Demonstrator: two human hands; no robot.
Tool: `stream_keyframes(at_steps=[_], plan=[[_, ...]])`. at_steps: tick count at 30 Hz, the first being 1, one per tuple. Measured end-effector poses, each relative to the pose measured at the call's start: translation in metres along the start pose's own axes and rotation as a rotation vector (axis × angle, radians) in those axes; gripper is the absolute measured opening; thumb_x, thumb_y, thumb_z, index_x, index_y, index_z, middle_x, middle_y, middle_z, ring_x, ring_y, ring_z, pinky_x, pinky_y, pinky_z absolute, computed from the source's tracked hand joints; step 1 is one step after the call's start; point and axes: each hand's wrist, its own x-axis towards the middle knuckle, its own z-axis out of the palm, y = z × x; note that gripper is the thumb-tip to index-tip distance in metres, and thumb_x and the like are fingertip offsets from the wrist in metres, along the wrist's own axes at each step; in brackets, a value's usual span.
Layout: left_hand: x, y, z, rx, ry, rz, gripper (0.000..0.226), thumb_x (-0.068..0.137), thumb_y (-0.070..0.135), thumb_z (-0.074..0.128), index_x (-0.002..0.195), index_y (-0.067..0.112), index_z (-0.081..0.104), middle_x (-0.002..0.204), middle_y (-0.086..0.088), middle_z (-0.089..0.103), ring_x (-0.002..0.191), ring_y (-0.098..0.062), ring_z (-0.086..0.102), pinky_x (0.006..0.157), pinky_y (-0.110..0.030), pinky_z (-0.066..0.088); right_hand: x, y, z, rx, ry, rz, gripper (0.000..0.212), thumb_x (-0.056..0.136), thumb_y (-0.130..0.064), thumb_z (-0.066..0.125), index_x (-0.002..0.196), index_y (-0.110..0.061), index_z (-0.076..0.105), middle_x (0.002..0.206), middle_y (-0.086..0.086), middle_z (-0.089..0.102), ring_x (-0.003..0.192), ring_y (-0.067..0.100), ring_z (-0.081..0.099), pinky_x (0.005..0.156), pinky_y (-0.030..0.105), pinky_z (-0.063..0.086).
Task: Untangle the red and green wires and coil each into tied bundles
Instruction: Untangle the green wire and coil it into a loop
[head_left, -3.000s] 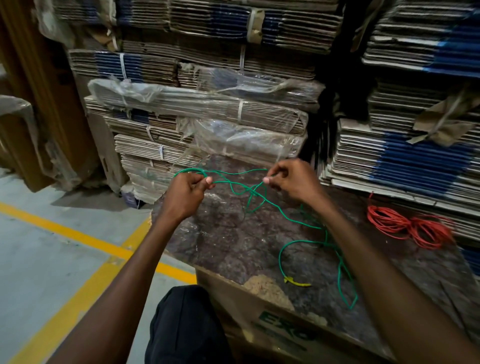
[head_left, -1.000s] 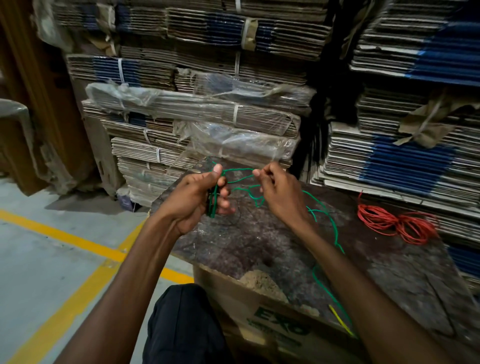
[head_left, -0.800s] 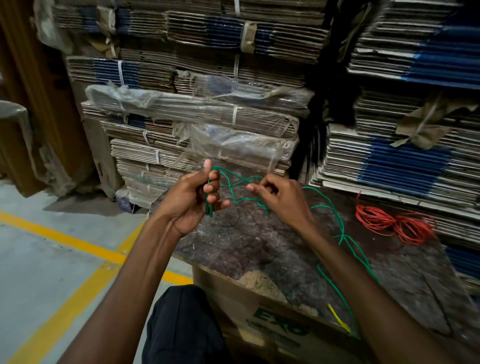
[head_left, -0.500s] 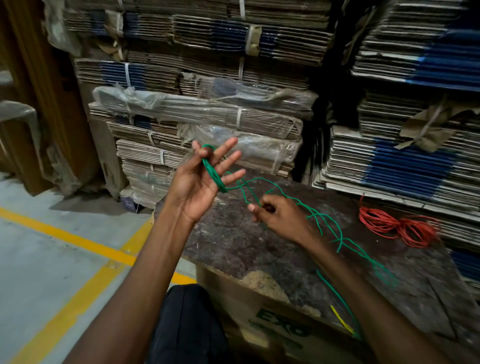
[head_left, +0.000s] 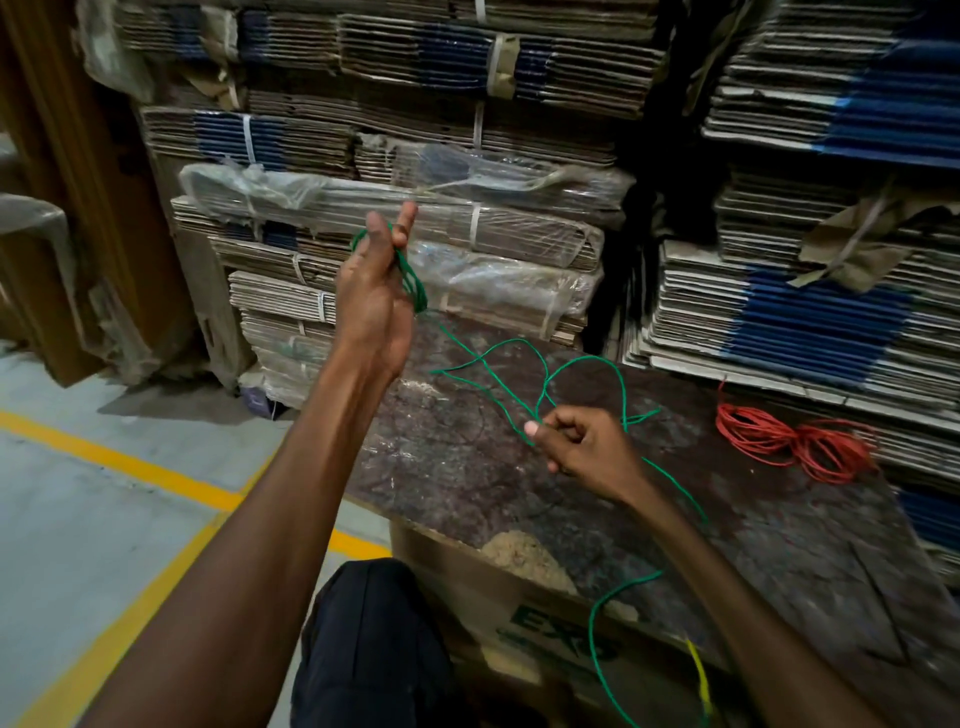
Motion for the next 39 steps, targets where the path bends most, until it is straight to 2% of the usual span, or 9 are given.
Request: stream_keyframes(at_steps=[5,8,12,16,18,20,24,32,39], plan=[[0.0,-0.024,-0.007,0.526,-0.126,0.071,0.037,0.094,0.045,0.056,0.067,0.02,0.061,0.078,-0.007,0.054,0.094,-0.024,0.064,0.08,-0.012,0.042,-0.01,-0.026,-0.009,-0.018,0.038,-0.131,0.015,0.089,-0.017,0.069,0.077,-0.009,0.071,0.048,-0.015,0.052,0.043,-0.004,0.04,0.045,0.013,0.028],[-0.002,-0.041,-0.014,0.753,-0.284,0.162,0.034,0.099,0.024,0.048,0.067,0.02,0.057,0.098,-0.017,0.073,0.122,-0.011,0.056,0.115,-0.034,0.028,-0.016,-0.039,-0.015,-0.011,0.036,-0.165,0.014,0.088,-0.013,0.07,0.074,-0.012,0.071,0.045,-0.017,0.05,0.04,-0.003,0.035,0.044,0.009,0.024],[-0.004,-0.059,-0.03,1.145,-0.429,0.244,0.032,0.094,0.027,0.049,0.063,0.023,0.055,0.08,-0.007,0.072,0.102,-0.003,0.065,0.121,-0.041,-0.009,-0.019,-0.048,-0.027,0.076,0.046,-0.154,0.019,0.088,-0.014,0.07,0.07,-0.01,0.066,0.047,-0.006,0.046,0.044,0.009,0.031,0.043,0.021,0.021],[-0.011,-0.064,-0.047,1.277,-0.529,0.182,0.051,0.09,0.051,0.04,0.067,0.012,0.064,0.058,-0.005,0.058,0.058,-0.016,0.058,0.106,-0.034,0.036,-0.016,-0.053,-0.046,0.009,0.092,-0.185,0.024,0.087,-0.016,0.072,0.067,-0.004,0.063,0.044,-0.01,0.042,0.043,0.003,0.028,0.043,0.017,0.021],[-0.021,-0.06,-0.046,1.228,-0.578,0.095,0.049,0.091,0.054,0.041,0.065,0.02,0.065,0.053,0.001,0.053,0.048,-0.007,0.042,0.059,-0.028,0.038,-0.01,-0.055,-0.056,-0.083,0.142,-0.228,0.025,0.086,-0.019,0.074,0.067,-0.006,0.064,0.047,-0.007,0.044,0.046,0.003,0.031,0.044,0.022,0.023],[-0.034,-0.055,-0.04,1.127,-0.629,0.014,0.045,0.098,0.041,0.046,0.064,0.019,0.067,0.049,0.006,0.054,0.045,-0.003,0.037,0.049,-0.024,0.03,-0.003,-0.057,-0.066,-0.185,0.207,-0.268,0.026,0.084,-0.03,0.074,0.068,-0.011,0.067,0.051,0.002,0.054,0.05,0.006,0.038,0.048,0.03,0.03],[-0.053,-0.05,-0.034,0.916,-0.665,-0.127,0.039,0.099,0.029,0.043,0.066,0.016,0.06,0.052,0.0,0.062,0.065,-0.027,0.068,0.06,-0.021,0.046,0.01,-0.064,-0.078,-0.423,0.34,-0.315,0.029,0.079,-0.053,0.068,0.074,-0.025,0.071,0.051,-0.009,0.053,0.047,0.002,0.04,0.051,0.029,0.034],[-0.08,-0.031,-0.033,0.499,-0.629,-0.432,0.036,0.098,0.039,0.048,0.074,0.013,0.057,0.044,0.001,0.043,0.063,-0.023,0.065,0.08,-0.043,0.041,0.029,-0.067,-0.068,-0.702,0.45,-0.222,0.066,0.065,-0.082,0.06,0.06,-0.016,0.057,0.047,0.001,0.045,0.05,0.016,0.046,0.049,0.031,0.031],[-0.086,-0.017,-0.025,-0.189,-0.552,-0.473,0.032,0.084,0.046,0.065,0.068,0.018,0.06,0.049,0.005,0.055,0.076,-0.02,0.07,0.1,-0.063,0.038,0.057,-0.063,-0.044,-0.312,0.258,-0.258,0.077,0.064,-0.083,0.06,0.052,-0.008,0.049,0.046,0.0,0.04,0.046,0.007,0.033,0.048,0.035,0.029]])
